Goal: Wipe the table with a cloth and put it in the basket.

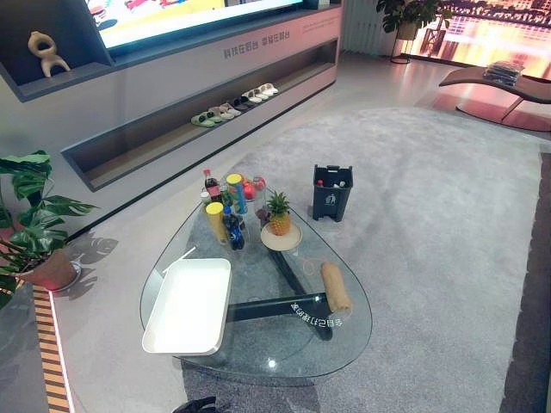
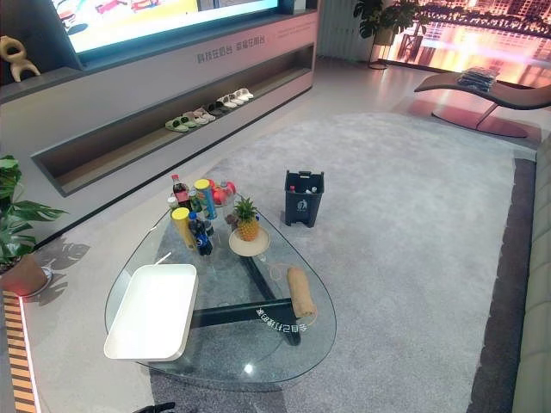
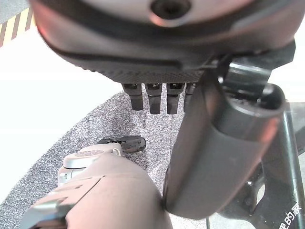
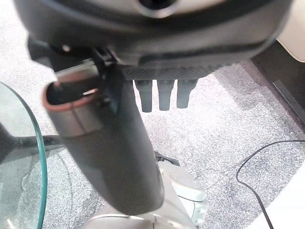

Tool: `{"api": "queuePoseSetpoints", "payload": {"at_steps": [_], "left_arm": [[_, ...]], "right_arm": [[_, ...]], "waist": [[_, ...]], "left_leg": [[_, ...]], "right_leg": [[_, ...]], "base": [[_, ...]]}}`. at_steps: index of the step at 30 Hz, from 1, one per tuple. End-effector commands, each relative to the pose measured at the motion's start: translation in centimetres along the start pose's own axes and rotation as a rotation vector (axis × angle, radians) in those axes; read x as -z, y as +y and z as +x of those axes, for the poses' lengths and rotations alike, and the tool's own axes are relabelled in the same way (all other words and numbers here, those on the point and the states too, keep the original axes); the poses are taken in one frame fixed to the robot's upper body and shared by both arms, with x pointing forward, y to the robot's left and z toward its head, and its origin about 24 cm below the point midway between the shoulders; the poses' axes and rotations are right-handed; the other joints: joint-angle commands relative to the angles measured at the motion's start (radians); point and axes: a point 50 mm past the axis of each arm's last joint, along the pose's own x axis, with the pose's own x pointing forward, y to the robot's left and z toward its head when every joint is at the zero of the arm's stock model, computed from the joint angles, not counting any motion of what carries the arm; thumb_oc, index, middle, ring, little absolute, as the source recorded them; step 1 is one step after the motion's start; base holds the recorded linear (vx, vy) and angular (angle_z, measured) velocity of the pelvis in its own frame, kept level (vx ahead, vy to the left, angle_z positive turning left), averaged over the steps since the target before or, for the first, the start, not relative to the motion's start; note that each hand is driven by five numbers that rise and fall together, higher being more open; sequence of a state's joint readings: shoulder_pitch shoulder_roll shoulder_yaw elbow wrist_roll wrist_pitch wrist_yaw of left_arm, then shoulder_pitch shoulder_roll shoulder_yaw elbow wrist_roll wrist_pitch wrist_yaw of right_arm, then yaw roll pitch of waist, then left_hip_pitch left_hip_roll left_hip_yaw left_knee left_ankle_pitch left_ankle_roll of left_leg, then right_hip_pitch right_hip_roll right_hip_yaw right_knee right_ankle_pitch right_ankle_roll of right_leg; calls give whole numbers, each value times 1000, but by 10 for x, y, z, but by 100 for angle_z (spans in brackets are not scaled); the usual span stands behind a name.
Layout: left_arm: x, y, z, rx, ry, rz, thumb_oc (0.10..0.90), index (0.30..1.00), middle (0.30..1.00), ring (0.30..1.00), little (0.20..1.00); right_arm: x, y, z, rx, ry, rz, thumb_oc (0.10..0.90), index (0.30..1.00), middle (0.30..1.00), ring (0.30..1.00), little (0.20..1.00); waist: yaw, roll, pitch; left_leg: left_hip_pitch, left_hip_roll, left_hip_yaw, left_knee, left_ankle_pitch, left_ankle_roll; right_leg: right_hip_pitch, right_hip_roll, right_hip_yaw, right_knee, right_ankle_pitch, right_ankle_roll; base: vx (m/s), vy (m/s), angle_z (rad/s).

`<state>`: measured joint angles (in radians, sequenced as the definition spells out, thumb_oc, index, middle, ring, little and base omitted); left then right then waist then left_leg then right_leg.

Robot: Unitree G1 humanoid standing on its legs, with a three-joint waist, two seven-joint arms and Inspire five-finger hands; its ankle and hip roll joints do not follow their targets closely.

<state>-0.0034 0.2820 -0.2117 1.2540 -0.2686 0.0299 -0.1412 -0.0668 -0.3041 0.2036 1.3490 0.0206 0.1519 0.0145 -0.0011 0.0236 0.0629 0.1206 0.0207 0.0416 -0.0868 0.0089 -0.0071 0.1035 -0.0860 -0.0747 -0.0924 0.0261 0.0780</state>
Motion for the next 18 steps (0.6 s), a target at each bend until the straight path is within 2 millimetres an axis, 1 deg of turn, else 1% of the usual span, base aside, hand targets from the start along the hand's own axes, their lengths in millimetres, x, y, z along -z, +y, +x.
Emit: {"api": "queuePoseSetpoints", "payload": {"at_steps": [1,18], "left_arm": [[-32,-3,3,4,-74,30,800,900,900,900,900],[-31,0,3,-4,-67,45,800,900,900,900,900]], "right_arm": [[-18,-14,-2,50,-2,-35,800,900,900,900,900],[-20,-15,-2,45,12,-31,800,900,900,900,900]], "waist": [[15,-2,20],[23,-5,11]], "left_leg": [[-15,-6,-13,-1,-52,-38],[-9,-7,-16,-1,-52,-40]], "right_leg": [[7,14,-55,18,-51,16],[14,14,-59,15,-49,16]], "base": [[0,0,0],[0,0,0]]}}
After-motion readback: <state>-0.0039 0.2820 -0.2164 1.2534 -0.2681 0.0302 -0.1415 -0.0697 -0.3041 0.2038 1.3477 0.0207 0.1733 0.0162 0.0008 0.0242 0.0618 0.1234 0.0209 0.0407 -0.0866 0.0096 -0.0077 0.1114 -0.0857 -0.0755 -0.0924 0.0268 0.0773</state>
